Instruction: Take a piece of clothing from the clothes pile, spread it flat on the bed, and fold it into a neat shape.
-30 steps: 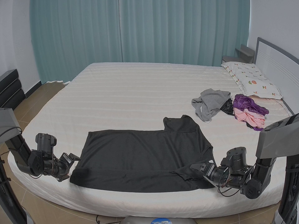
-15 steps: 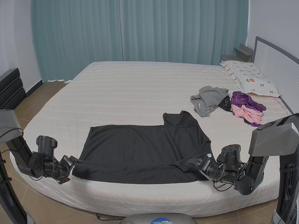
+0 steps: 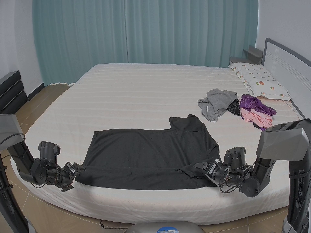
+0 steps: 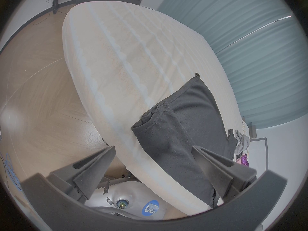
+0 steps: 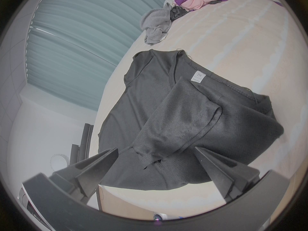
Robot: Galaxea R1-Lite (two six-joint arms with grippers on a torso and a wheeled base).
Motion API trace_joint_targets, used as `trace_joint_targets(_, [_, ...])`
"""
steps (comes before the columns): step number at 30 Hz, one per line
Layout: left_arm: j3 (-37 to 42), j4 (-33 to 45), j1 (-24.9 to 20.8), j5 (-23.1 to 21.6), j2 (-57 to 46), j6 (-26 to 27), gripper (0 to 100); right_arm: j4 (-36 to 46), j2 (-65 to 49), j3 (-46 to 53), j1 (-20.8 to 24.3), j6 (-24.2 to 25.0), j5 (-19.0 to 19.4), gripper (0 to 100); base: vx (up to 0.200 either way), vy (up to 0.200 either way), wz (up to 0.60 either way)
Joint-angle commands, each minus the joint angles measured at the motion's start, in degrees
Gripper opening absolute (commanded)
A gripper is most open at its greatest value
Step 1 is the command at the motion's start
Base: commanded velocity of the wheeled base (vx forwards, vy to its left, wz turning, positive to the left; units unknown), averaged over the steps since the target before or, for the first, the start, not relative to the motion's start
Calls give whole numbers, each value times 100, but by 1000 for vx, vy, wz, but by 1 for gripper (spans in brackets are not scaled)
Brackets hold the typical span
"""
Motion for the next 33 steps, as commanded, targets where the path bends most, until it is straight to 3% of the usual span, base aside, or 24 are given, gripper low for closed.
trace_joint_targets(1, [-12,-3,1,1,21,-7,100,119,-2,-208,7,-2,-41,100,0,0,0])
trace_joint_targets(12, [-47,-3,1,10,29,-16,100,1113,-2,-867,42,-38,-190,100,0,0,0])
trace_joint_targets(23, [-47,-3,1,10,29,-7,100,1148,-512,-630,-2,-55,-173,100,0,0,0])
trace_joint_targets(33, [-47,-3,1,10,29,-7,100,1165,-283,-885,-10,-64,-146,100,0,0,0])
